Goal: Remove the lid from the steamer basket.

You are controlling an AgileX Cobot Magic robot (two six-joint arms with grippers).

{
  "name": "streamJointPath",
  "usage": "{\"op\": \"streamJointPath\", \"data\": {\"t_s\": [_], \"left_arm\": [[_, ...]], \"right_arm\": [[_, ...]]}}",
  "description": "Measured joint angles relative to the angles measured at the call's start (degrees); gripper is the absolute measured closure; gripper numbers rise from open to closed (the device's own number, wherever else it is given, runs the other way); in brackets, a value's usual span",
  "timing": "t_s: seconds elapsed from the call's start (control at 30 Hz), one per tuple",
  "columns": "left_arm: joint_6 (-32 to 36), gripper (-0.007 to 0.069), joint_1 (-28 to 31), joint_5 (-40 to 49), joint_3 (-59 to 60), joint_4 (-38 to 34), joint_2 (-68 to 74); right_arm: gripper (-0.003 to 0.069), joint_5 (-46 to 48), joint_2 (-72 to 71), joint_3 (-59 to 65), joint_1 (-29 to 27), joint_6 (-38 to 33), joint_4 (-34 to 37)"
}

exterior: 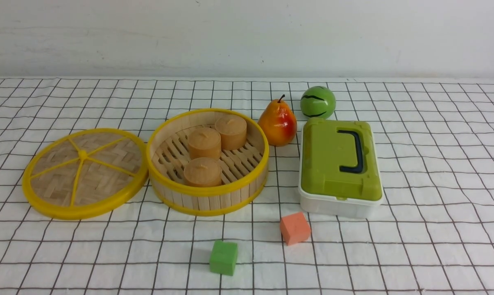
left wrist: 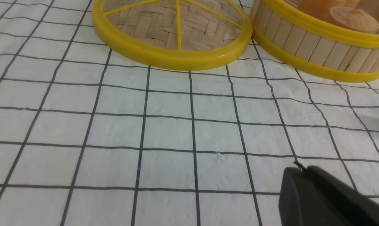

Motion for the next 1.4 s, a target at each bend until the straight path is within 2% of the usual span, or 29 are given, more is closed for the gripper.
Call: {"op": "streamJointPath", "data": {"t_s": [1.4], "left_arm": [[0.00,0.0623,0.00,0.00,0.00,-0.06,0.00]], "right_arm": [[0.0419,0.00,0.00,0.00,0.00,0.00,0.00]]}}
